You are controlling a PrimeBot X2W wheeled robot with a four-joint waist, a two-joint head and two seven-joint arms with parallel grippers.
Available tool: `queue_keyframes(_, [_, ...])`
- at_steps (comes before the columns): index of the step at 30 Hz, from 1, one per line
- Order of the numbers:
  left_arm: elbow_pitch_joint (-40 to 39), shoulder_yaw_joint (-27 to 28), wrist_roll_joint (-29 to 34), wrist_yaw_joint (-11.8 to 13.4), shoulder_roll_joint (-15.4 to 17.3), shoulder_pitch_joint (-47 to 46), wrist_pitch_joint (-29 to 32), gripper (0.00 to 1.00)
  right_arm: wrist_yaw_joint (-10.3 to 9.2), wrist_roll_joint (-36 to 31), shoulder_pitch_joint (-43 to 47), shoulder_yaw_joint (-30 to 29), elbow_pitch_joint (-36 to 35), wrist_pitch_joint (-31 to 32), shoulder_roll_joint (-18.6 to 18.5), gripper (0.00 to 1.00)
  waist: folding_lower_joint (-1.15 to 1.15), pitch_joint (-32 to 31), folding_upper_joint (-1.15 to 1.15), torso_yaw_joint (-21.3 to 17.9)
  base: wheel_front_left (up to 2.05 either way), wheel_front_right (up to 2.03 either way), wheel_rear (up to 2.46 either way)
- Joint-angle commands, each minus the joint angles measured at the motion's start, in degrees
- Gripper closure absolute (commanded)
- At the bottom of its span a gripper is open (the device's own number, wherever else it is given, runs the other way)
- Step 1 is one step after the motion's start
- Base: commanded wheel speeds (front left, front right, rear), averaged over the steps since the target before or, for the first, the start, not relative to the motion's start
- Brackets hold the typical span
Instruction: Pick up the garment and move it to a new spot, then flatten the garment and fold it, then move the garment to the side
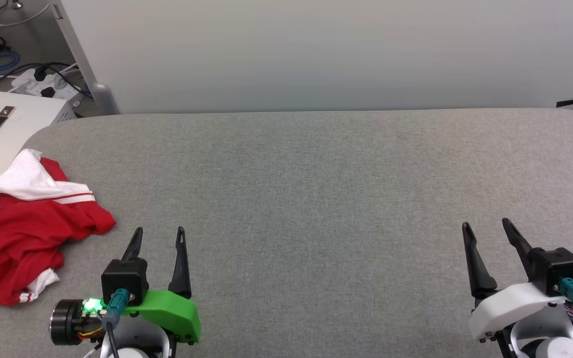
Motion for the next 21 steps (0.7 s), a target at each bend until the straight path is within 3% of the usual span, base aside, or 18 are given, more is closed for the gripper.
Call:
queue_keyframes(1, [-0.2,-0.2,-0.2,0.6,0.0,-0.5,-0.6,0.00,-0.01,0.9,0.0,-0.3,-0.5,-0.6,0.0,0.00,-0.01,0.0,0.00,0.0,0.00,0.00,0.00])
queue_keyframes(21, [0.1,-1.4,-0.7,1.4,-0.1,-0.5,-3.1,0.00,-0.01,3.6,1.0,-1.2,-2.3,-3.1,0.0,0.00,-0.01,-0.1,0.00,0.3,0.00,0.00,0.00])
